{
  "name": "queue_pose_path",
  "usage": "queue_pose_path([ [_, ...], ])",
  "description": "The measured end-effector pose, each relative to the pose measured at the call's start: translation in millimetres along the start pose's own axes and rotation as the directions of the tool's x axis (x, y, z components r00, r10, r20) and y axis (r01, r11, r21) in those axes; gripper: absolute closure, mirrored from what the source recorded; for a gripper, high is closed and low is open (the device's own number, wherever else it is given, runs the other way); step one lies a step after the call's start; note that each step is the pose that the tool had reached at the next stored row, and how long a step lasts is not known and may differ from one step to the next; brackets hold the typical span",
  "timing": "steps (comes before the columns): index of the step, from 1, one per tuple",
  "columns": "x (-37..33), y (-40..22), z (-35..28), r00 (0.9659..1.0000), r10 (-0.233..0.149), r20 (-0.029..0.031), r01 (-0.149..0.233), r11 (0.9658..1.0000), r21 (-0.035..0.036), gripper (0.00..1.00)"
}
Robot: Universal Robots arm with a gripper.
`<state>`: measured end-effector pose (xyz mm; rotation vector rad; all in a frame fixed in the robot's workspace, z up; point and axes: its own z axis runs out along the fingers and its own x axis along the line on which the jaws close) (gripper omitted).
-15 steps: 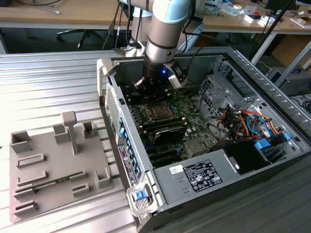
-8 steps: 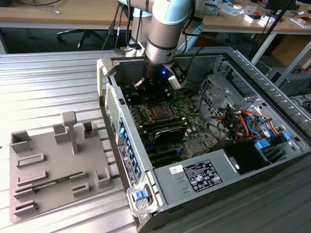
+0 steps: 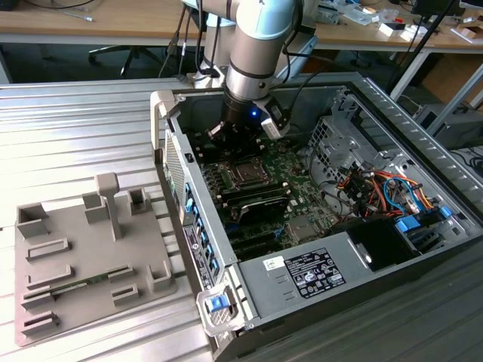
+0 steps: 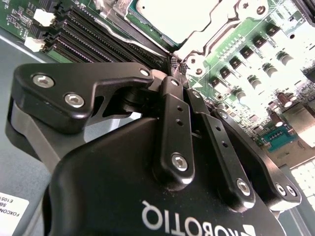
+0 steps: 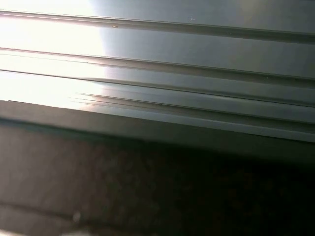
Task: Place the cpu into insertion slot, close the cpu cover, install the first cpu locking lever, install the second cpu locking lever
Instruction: 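Install the first cpu locking lever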
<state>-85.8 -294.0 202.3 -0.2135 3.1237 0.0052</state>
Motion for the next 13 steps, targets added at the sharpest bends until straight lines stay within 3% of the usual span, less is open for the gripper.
queue_pose_path([
  [13, -11.9, -1.6, 0.2, 1.0, -0.001, 0.0003, 0.001, 1.0, 0.0, 0.89],
])
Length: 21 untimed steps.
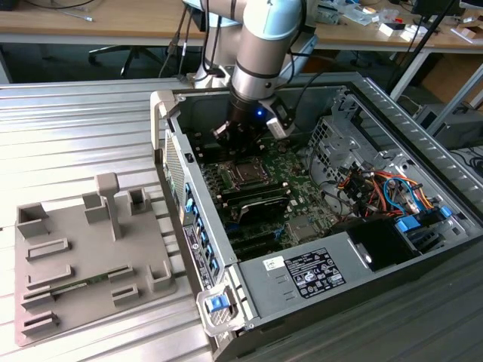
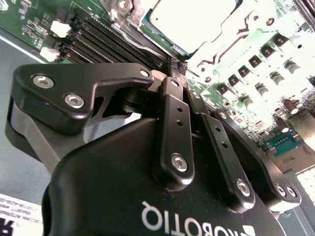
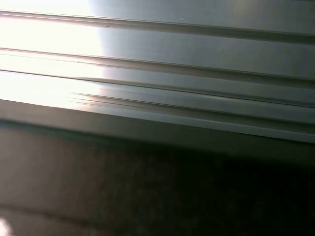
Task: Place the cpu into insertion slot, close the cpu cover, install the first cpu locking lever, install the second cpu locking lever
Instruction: 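Install the first cpu locking lever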
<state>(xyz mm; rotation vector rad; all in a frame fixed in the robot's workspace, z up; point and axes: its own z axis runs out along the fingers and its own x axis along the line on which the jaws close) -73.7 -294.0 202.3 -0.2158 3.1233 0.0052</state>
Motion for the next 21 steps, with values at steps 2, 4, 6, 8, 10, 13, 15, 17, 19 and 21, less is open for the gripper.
queue_pose_path([
  [2, -2.0, -0.3, 0.0, 1.0, 0.0, 0.0, 0.0, 1.0, 0.0, 0.89],
  [4, -3.9, -0.5, 0.0, 1.0, 0.0, 0.0, 0.0, 1.0, 0.0, 0.89],
  [6, -7.1, -1.0, 0.0, 1.0, -0.001, -0.0001, 0.001, 1.0, 0.0001, 0.89],
  [8, -9.7, -1.4, 0.0, 1.0, -0.002, -0.0001, 0.002, 1.0, 0.0, 0.89],
  [10, -10.8, -1.5, 0.1, 1.0, -0.002, 0.0, 0.002, 1.0, 0.0, 0.89],
  [13, -11.8, -1.6, -0.4, 1.0, -0.002, 0.0002, 0.002, 1.0, -0.0002, 0.89],
  [15, -13.7, -1.9, -0.9, 1.0, -0.002, 0.0, 0.002, 1.0, -0.0001, 0.89],
  [17, -16.4, -2.3, -1.0, 1.0, -0.002, -0.0003, 0.002, 1.0, 0.0001, 0.89],
  [19, -19.6, -2.8, -0.9, 1.0, -0.003, -0.0007, 0.003, 1.0, 0.0, 0.89],
  [21, -21.7, -3.0, -0.9, 1.0, -0.003, -0.0009, 0.003, 1.0, 0.0, 0.89],
])
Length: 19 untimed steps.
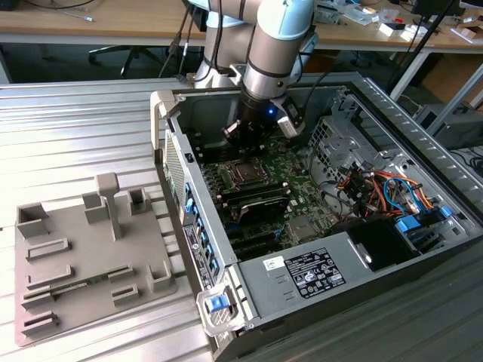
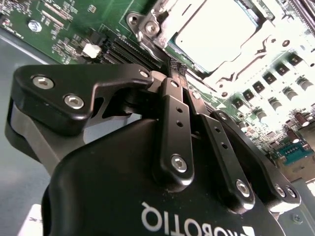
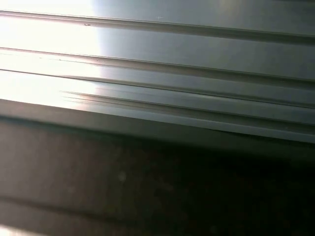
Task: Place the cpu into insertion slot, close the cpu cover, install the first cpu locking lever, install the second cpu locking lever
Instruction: 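Install the first cpu locking lever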
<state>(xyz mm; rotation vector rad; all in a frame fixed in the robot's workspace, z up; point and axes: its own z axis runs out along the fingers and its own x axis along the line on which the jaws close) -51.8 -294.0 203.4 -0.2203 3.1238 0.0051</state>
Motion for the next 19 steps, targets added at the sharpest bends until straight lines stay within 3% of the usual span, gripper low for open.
queue_pose_path([
  [10, -9.3, -1.3, 0.1, 1.0, 0.0, -0.0006, 0.0, 1.0, -0.0006, 0.89],
  [13, -10.1, -1.4, 0.1, 1.0, 0.0, -0.0001, 0.0, 1.0, -0.0066, 0.89],
  [19, -11.0, -1.5, 0.5, 1.0, 0.0, 0.0021, 0.0, 0.9996, -0.0288, 0.89],
])
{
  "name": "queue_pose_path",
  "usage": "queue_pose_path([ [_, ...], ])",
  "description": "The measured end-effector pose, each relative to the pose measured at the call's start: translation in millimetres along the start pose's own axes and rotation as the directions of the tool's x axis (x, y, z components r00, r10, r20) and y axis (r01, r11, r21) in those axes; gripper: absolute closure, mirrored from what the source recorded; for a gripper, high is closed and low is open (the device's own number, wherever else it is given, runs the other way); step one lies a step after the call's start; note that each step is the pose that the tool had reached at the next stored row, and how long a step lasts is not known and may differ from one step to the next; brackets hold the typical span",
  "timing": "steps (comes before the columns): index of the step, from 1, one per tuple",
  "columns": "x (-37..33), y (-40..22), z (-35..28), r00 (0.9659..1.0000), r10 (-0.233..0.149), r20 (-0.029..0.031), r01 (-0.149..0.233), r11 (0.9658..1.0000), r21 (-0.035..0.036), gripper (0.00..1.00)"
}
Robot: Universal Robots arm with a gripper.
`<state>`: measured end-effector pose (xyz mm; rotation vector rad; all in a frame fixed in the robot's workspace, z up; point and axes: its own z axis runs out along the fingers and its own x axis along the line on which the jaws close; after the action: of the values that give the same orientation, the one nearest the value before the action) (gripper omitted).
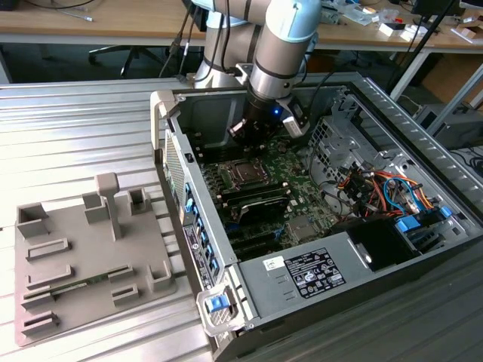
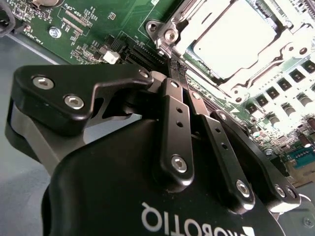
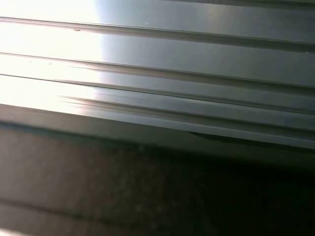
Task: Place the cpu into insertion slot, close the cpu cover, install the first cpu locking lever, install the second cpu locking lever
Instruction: 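Install the first cpu locking lever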
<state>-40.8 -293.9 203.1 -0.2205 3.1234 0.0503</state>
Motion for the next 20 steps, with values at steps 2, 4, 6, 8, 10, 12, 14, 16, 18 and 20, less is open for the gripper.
queue_pose_path([
  [2, 0.0, 0.0, 0.0, 1.0, 0.0, 0.0002, 0.0, 1.0, -0.0019, 0.89],
  [4, 0.0, -0.1, -0.5, 1.0, 0.0, 0.0005, 0.0, 1.0, -0.0034, 0.89],
  [6, -0.1, 0.1, -3.4, 1.0, 0.0, 0.0005, 0.0, 1.0, -0.0034, 0.89],
  [8, -0.2, 0.2, -6.9, 1.0, 0.0, 0.0007, 0.0, 1.0, -0.0034, 0.89],
  [10, -0.2, 0.2, -9.5, 1.0, 0.0, 0.0005, 0.0, 1.0, -0.0033, 0.89],
  [12, -0.2, 0.2, -10.9, 1.0, 0.0, 0.0005, 0.0, 1.0, -0.0033, 0.89],
  [14, -0.2, 0.2, -12.2, 1.0, 0.0, 0.0005, 0.0, 1.0, -0.0033, 0.89],
  [16, -0.2, 0.3, -13.1, 1.0, 0.0, 0.0005, 0.0, 1.0, -0.0003, 0.89],
  [18, 1.4, 0.5, -13.7, 1.0, 0.0, 0.0016, 0.0, 1.0, 0.0056, 0.89],
  [20, 3.9, 0.7, -13.9, 1.0, 0.0, 0.0038, 0.0, 1.0, 0.0078, 0.89],
])
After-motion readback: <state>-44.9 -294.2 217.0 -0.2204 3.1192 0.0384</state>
